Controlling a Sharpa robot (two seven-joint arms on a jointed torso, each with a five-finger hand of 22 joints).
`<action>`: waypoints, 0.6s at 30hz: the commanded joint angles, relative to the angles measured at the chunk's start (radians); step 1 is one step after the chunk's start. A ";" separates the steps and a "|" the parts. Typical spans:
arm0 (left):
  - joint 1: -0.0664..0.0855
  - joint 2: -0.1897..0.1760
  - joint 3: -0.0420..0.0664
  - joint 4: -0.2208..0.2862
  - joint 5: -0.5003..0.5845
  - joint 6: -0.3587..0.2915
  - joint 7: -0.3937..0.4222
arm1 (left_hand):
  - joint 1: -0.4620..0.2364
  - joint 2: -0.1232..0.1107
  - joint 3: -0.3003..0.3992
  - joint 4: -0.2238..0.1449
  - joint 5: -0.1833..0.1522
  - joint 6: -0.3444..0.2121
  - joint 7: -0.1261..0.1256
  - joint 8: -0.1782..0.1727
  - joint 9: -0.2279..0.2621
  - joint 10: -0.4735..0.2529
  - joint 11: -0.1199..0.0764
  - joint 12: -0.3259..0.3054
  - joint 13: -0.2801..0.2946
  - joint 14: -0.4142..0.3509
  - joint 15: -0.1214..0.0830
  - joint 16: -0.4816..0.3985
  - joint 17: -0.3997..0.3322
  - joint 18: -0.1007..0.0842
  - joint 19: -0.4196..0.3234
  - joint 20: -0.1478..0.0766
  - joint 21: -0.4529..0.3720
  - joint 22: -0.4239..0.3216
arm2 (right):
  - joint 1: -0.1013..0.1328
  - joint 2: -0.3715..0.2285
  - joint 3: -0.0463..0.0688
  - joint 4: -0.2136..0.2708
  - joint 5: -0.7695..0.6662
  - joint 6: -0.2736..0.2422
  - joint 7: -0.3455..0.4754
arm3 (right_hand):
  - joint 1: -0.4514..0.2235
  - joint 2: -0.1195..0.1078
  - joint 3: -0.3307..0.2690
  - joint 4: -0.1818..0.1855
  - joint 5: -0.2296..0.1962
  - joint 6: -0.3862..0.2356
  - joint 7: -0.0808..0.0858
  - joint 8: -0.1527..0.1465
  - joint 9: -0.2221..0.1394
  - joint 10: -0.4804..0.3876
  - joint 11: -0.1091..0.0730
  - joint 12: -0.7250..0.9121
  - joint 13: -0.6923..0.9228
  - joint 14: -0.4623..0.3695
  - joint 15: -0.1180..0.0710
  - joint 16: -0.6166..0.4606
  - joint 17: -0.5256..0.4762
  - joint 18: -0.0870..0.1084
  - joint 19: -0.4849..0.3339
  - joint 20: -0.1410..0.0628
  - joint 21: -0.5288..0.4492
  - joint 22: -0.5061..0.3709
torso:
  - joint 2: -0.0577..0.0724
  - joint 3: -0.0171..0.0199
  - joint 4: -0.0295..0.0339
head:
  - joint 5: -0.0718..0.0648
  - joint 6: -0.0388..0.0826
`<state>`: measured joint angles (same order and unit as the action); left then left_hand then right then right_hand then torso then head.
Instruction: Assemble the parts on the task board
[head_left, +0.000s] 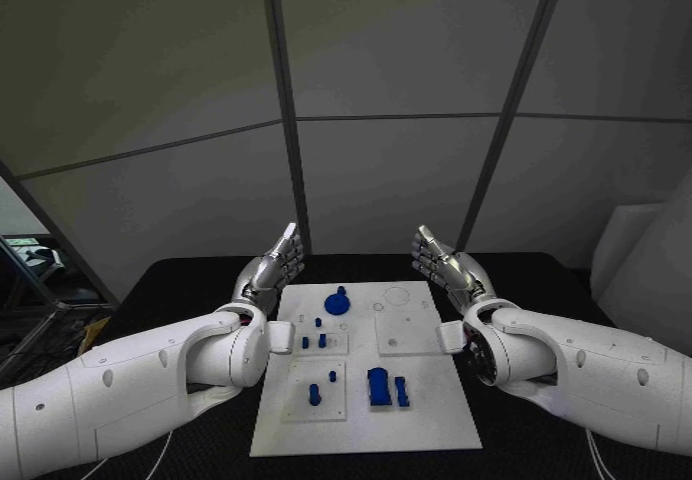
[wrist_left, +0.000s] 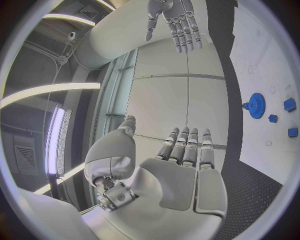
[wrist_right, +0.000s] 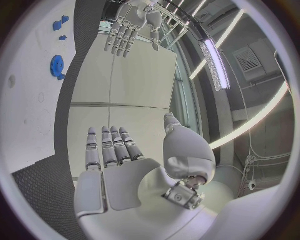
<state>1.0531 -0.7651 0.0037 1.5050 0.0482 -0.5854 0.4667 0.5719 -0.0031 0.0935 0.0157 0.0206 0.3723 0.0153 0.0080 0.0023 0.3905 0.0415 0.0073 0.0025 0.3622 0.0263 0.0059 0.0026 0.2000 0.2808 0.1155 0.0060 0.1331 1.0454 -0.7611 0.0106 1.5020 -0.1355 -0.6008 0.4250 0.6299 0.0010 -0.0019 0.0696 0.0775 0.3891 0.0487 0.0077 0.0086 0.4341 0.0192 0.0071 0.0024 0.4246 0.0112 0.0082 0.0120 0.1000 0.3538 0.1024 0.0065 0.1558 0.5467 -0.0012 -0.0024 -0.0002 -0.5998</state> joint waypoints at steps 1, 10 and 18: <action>-0.001 -0.009 -0.002 0.040 -0.043 -0.157 0.048 | -0.187 0.003 -0.094 -0.016 -0.021 -0.122 -0.015 -0.008 -0.002 -0.128 -0.042 -0.007 -0.003 -0.118 -0.026 -0.006 -0.003 -0.060 -0.092 -0.039 -0.006 -0.044 | 0.003 -0.011 -0.006 0.043 0.118 -0.147 0.084 | -0.206 -0.001 0.002 -0.070 -0.077 -0.128 -0.049 -0.008 -0.009 -0.142 -0.019 -0.007 -0.002 -0.139 -0.011 -0.008 -0.012 -0.100 -0.116 -0.102 -0.007 -0.051 | -0.002 0.0012 0.0024 | 0.000 0.000; -0.003 -0.015 -0.004 0.065 -0.048 -0.185 0.053 | -0.304 0.003 -0.094 -0.016 -0.021 -0.198 -0.015 -0.008 -0.002 -0.208 -0.042 -0.007 -0.003 -0.193 -0.026 -0.006 -0.003 -0.060 -0.151 -0.116 -0.006 -0.133 | 0.005 -0.019 -0.011 0.068 0.136 -0.169 0.095 | -0.334 -0.001 0.002 -0.070 -0.077 -0.207 -0.049 -0.008 -0.009 -0.230 -0.019 -0.007 -0.002 -0.225 -0.011 -0.008 -0.012 -0.100 -0.186 -0.102 -0.007 -0.083 | -0.002 0.0012 0.0024 | 0.000 0.000; -0.003 -0.015 -0.004 0.065 -0.048 -0.185 0.053 | -0.382 0.003 -0.094 -0.016 -0.021 -0.248 -0.015 -0.008 -0.002 -0.262 -0.042 -0.007 -0.003 -0.242 -0.026 -0.006 -0.003 -0.060 -0.185 -0.116 -0.006 -0.133 | 0.005 -0.019 -0.011 0.068 0.136 -0.169 0.095 | -0.416 -0.001 0.002 -0.070 -0.077 -0.257 -0.049 -0.008 -0.009 -0.286 -0.019 -0.007 -0.002 -0.280 -0.011 -0.008 -0.012 -0.100 -0.231 -0.102 -0.007 -0.156 | -0.002 0.0012 0.0024 | 0.000 0.000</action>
<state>1.0483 -0.7798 -0.0007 1.5679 0.0171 -0.7531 0.4932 0.2605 0.0001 0.0109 -0.0001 0.0070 0.1701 0.0004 0.0046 0.0012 0.1781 0.0008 0.0069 0.0015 0.1643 0.0013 0.0060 0.0015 0.2002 0.1297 0.0075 0.0060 0.0172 1.0479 -0.7799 -0.0004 1.5675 -0.0100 -0.7517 0.4986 0.2890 0.0004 0.0003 0.0071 0.0088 0.1783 0.0020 0.0039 0.0018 0.2005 0.0005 0.0034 0.0016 0.1947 0.0008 0.0046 0.0014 0.0141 0.1638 0.0051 0.0066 0.0330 0.5442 0.0000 0.0000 0.0001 -0.5998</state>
